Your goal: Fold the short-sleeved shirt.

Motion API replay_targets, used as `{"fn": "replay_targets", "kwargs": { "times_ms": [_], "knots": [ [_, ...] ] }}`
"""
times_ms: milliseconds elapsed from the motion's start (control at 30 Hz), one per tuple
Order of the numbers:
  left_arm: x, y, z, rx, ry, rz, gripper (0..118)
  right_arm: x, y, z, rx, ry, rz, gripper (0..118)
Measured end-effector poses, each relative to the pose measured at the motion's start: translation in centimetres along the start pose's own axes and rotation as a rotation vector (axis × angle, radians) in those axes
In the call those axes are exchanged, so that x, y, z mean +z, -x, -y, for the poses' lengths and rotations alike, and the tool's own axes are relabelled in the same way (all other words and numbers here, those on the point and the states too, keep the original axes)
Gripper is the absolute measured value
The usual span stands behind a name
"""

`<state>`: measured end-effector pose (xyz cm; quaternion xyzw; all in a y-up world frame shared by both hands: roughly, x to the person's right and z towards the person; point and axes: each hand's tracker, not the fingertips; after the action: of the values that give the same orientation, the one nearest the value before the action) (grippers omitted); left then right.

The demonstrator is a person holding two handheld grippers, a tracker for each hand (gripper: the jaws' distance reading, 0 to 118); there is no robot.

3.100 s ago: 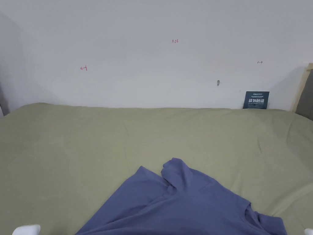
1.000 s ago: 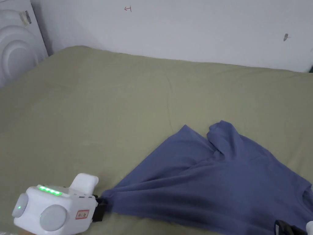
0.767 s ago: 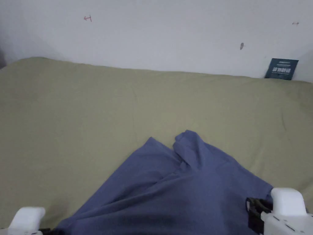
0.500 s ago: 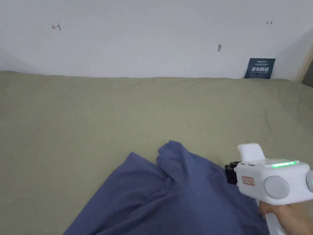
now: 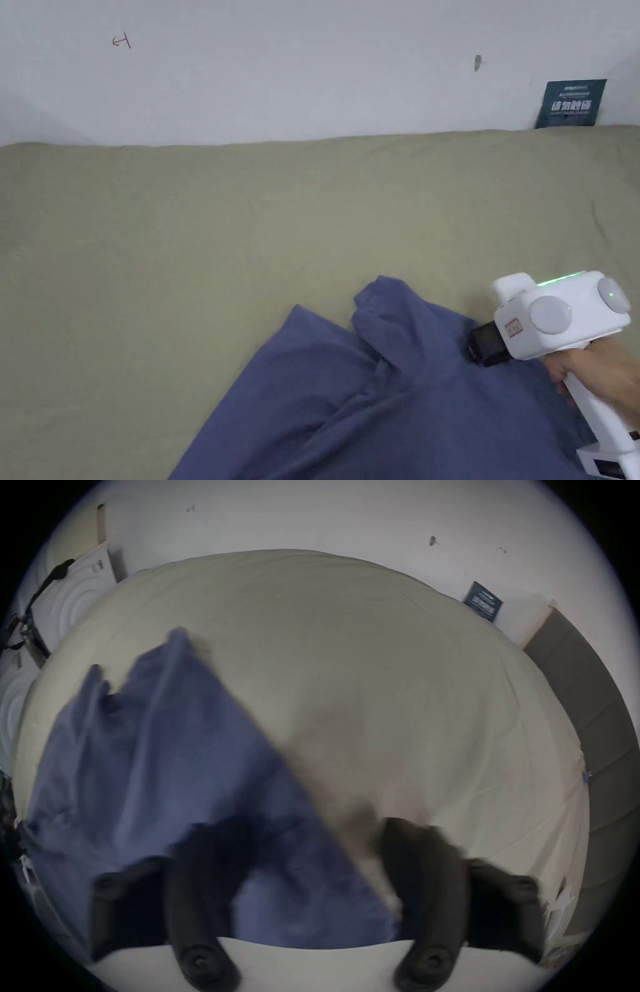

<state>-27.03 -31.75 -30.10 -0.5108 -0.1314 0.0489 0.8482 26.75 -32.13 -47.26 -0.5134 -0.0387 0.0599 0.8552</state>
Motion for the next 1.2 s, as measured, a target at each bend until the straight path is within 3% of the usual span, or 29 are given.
{"fn": "replay_targets", "kwargs": {
  "times_ms": [33, 67, 167, 233, 367, 500, 633, 733, 900, 1067, 1200],
  "knots": [
    [0.0, -0.1, 0.0, -0.006, 0.0, -0.004, 3, 1.0, 0.6, 0.1, 0.015, -0.007, -0.067, 18],
    [0.1, -0.3, 0.0, -0.01, -0.001, -0.009, 3, 0.2, -0.3, -0.2, 0.026, -0.014, -0.105, 4],
    [0.0, 0.1, 0.2, -0.007, -0.002, -0.017, 3, 2.5, 1.3, 0.3, 0.092, -0.048, -0.031, 4],
    [0.3, 0.0, 0.1, -0.004, -0.001, -0.024, 3, 3.0, -0.2, 0.6, 0.063, -0.077, -0.071, 4],
    [2.3, 0.0, -0.3, -0.005, -0.06, -0.037, 2, 11.2, -1.7, 1.4, 0.043, -0.24, -0.057, 4],
    [6.5, -1.6, -2.4, 0.016, -0.184, -0.02, 2, 20.6, -2.9, 2.2, 0.076, -0.372, -0.026, 4],
    [12.2, -4.1, -6.0, -0.022, -0.324, -0.032, 2, 30.4, -4.4, 3.4, 0.032, -0.521, -0.018, 4],
    [16.7, -5.8, -9.0, -0.036, -0.429, -0.024, 2, 36.4, -5.3, 4.2, 0.03, -0.629, 0.035, 4],
    [24.2, -9.4, -14.8, -0.075, -0.56, -0.044, 2, 44.9, -7.3, 4.8, -0.044, -0.784, 0.088, 4],
    [28.6, -12.1, -19.8, -0.089, -0.637, -0.06, 2, 49.1, -8.5, 4.7, -0.113, -0.882, 0.129, 4],
    [30.2, -13.9, -22.7, -0.107, -0.675, -0.11, 2, 49.8, -9.7, 3.5, -0.177, -0.906, 0.108, 4]
  ]
}}
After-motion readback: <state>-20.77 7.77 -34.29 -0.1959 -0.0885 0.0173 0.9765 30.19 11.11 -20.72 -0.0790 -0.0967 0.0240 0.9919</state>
